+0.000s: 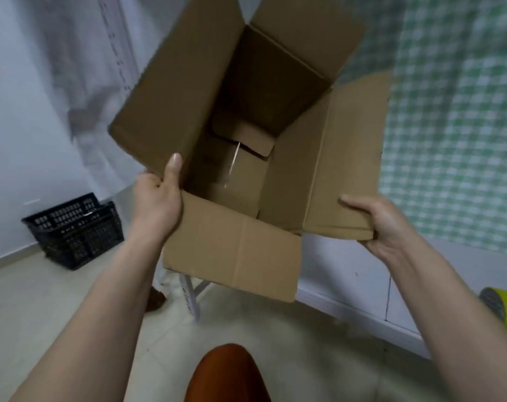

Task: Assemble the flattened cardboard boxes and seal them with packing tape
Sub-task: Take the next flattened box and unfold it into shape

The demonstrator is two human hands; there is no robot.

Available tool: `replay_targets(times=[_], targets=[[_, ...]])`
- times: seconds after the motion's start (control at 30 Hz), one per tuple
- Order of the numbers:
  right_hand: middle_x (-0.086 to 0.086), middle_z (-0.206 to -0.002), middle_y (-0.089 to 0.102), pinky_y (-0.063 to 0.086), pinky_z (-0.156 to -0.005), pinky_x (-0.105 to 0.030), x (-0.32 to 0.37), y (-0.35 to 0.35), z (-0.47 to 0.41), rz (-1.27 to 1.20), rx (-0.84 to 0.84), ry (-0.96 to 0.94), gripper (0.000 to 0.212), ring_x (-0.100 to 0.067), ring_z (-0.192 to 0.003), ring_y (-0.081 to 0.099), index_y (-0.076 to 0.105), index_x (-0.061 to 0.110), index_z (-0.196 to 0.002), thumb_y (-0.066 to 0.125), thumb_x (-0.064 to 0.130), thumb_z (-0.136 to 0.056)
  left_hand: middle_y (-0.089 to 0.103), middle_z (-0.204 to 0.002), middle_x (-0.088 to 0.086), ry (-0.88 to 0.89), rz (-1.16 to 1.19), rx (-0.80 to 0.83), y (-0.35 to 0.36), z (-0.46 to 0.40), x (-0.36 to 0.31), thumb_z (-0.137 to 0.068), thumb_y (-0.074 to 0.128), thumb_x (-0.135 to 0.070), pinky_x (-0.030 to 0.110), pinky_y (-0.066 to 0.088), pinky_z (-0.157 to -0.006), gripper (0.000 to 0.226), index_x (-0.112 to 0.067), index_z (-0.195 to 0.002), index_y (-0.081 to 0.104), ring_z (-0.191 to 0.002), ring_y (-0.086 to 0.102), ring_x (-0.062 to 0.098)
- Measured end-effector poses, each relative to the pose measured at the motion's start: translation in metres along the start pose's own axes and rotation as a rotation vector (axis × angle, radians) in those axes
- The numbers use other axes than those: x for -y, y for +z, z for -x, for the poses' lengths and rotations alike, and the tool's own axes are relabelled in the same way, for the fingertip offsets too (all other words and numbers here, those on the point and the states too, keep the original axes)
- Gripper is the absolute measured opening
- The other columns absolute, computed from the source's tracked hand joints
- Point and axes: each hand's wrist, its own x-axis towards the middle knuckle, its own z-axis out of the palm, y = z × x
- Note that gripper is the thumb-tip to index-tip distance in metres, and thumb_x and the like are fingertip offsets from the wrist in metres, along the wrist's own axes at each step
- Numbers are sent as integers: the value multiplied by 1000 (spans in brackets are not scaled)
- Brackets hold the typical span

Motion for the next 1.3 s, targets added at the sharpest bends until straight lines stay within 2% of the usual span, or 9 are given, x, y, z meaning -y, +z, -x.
replay_targets(times=[0.13, 0.3, 0.4, 0.47, 0.53, 0.67, 1.03, 1.13, 1.3], targets=[[-1, -67, 72, 56, -54, -22, 0, 46, 23, 6, 222, 52, 15, -11, -60, 69, 61, 6, -89, 51, -4, -86, 49, -66, -4, -98, -43, -141, -77, 29, 8, -100, 44, -42, 14, 39, -49, 43, -17, -65, 48, -49, 52, -3], [-5, -83, 73, 59, -64, -28, -45, 101, 31, 68, 487, 193, 30, -16, -75, 71, 60, 7, -102, 55, 2, -73, 44, -68, -6, -179, -146, -303, -170, 72, 42, -100, 39, -43, 8, 29, -47, 42, -22, -65, 44, -55, 44, 0], [-6, -89, 72, 58, -66, -28, -87, 137, 32, 157, 636, 300, 35, -17, -81, 70, 57, 7, -110, 56, 3, -75, 60, -96, 3, -320, -158, -362, -209, 99, 84, -100, 38, -47, 24, 35, -65, 44, -11, -97, 62, -84, 53, 15], [-5, -89, 71, 58, -69, -30, -119, 156, 29, 336, 701, 371, 31, -16, -80, 69, 57, 9, -110, 56, 2, -80, 58, -125, 8, -406, -166, -415, -222, 118, 120, -100, 39, -45, 26, 33, -84, 48, -9, -128, 57, -114, 52, 24], [-4, -92, 68, 56, -68, -30, -155, 172, 23, 585, 714, 431, 24, -16, -81, 66, 58, 11, -112, 55, 3, -89, 54, -134, 15, -485, -177, -414, -222, 132, 161, -100, 40, -42, 29, 33, -89, 52, -5, -133, 53, -123, 49, 31], [-9, -93, 63, 53, -48, -29, -226, 187, 1, 904, 652, 551, 17, -25, -76, 64, 54, 13, -111, 55, 10, -94, 55, -131, 24, -707, -154, -382, -201, 148, 247, -102, 40, -36, 28, 34, -88, 51, 6, -126, 55, -122, 50, 36], [-7, -98, 61, 53, -49, -30, -375, 190, -66, 1208, 658, 502, 20, -22, -77, 64, 47, 23, -120, 42, 25, -101, 59, -83, 1, -1028, -157, -383, -135, 158, 386, -101, 40, -38, 32, 42, -78, 35, -8, -95, 57, -86, 57, 24], [-7, -101, 61, 54, -49, -31, -412, 183, -79, 1231, 627, 586, 32, -24, -76, 66, 44, 24, -132, 43, 23, -101, 63, -92, 9, -1133, -188, -329, -124, 159, 419, -100, 48, -33, 34, 45, -79, 31, -4, -101, 59, -89, 59, 30], [-13, -133, 51, 53, -88, -41, -447, 162, -87, 1329, 643, 654, 55, -33, -110, 57, 33, 26, -146, 37, 1, -96, 64, -115, 18, -1314, -104, -218, -118, 162, 464, -101, 49, -22, 49, 54, -89, 39, 0, -132, 50, -96, 65, 34]])
